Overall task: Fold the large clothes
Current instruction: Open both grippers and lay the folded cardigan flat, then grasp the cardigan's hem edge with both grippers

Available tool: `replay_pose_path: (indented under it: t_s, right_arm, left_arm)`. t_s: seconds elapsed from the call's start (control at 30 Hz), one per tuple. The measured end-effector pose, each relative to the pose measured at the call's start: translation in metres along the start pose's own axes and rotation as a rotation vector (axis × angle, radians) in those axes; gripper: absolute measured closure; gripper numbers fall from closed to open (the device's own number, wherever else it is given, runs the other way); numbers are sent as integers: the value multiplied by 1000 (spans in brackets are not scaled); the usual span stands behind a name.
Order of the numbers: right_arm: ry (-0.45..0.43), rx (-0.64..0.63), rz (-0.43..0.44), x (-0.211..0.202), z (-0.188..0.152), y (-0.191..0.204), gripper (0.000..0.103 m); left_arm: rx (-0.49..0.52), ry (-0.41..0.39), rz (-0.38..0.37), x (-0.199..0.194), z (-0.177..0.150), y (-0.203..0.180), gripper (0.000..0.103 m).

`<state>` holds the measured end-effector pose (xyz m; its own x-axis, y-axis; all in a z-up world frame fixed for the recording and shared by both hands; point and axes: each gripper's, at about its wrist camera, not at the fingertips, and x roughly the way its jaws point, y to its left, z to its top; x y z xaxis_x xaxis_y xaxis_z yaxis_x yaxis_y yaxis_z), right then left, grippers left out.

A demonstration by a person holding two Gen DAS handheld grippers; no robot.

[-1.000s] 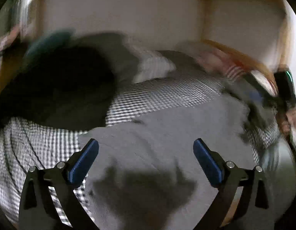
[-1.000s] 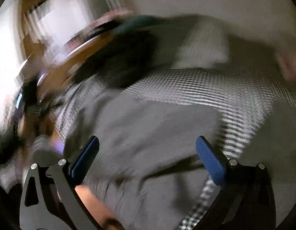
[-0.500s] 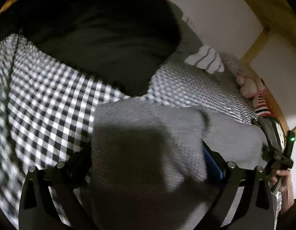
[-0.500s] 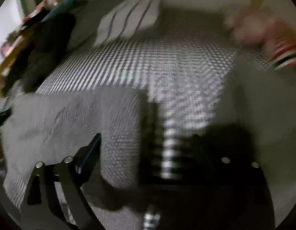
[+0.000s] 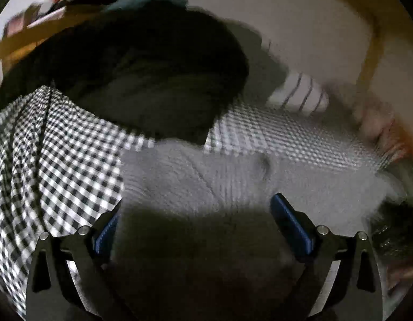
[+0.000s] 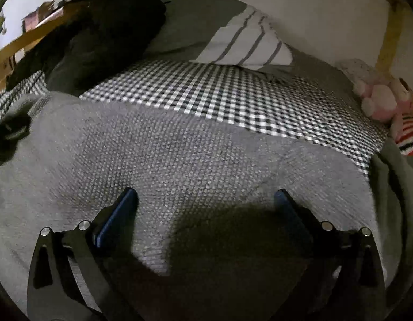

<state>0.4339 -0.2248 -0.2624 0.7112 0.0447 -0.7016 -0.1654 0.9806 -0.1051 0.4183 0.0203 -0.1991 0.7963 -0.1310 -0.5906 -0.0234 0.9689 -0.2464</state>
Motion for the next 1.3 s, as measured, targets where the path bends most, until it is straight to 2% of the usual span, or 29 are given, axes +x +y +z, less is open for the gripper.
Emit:
replay_pose_path:
  t_s: [0.03, 0.07, 0.1, 0.17, 0.23, 0.27, 0.3, 0.33, 0.37, 0.47, 0.53, 0.6, 0.7, 0.83, 0.9, 0.97, 1.07, 1.2, 1.3]
  right_arm:
    - [-18, 16, -2, -11, -1, -2, 3]
    - [-68, 20, 9, -28, -1, 1, 3]
    - [-110, 4, 30, -40, 0, 4, 3]
    - [-124, -104, 84, -50, -7, 39, 3]
    - [-86, -193, 83, -42, -25, 60, 3]
    - [-62, -233, 61, -31, -38, 72, 3]
    - [-93, -230, 46, -32, -49, 73, 3]
    - [-135, -192, 74, -30, -56, 68, 3]
    - [-123, -155, 99, -27, -54, 65, 3]
    - [-91, -152, 97, -46, -46, 66, 3]
    - [-108, -147, 141, -59, -49, 68, 3]
    - [-47, -165, 141, -47, -62, 76, 3]
    - [-43, -50, 228, -42, -72, 57, 3]
    - [-94, -13, 221, -54, -73, 46, 3]
    - [-138, 65, 267, -64, -74, 26, 3]
    - [-158, 108, 291, -81, -81, 11, 3]
    - [-184, 104, 283, -103, -100, -3, 3]
    - [-183, 67, 249, -116, -126, -16, 3]
    - [-176, 57, 240, -127, -154, -24, 3]
  left_arm:
    - [-13, -73, -22, -19, 5, -1, 5]
    - [0, -164, -12, -44, 10, -9, 5]
    - [27, -218, -2, -58, 11, -19, 5]
    - [88, -252, -38, -67, 7, -42, 5]
    - [203, -181, -67, -45, -4, -71, 5]
    - [265, -130, -44, -31, -12, -81, 5]
    - [326, -65, -16, -12, -23, -89, 5]
    - [362, -9, 15, 6, -33, -93, 5]
    - [378, 35, 61, 26, -46, -93, 5]
    - [415, -50, 80, 28, -58, -92, 5]
    - [398, -37, 74, 30, -54, -92, 5]
    - [391, -30, 69, 32, -53, -91, 5]
    - [398, -26, 89, 33, -55, -91, 4]
    - [401, -27, 76, 7, -63, -90, 5]
    - [394, -77, 51, -26, -73, -86, 5]
    - [396, -91, 23, -51, -84, -79, 5]
    - [404, -89, -35, -82, -101, -66, 5]
    - [448, -114, -70, -116, -130, -44, 5]
    - [451, -100, -97, -131, -147, -21, 5]
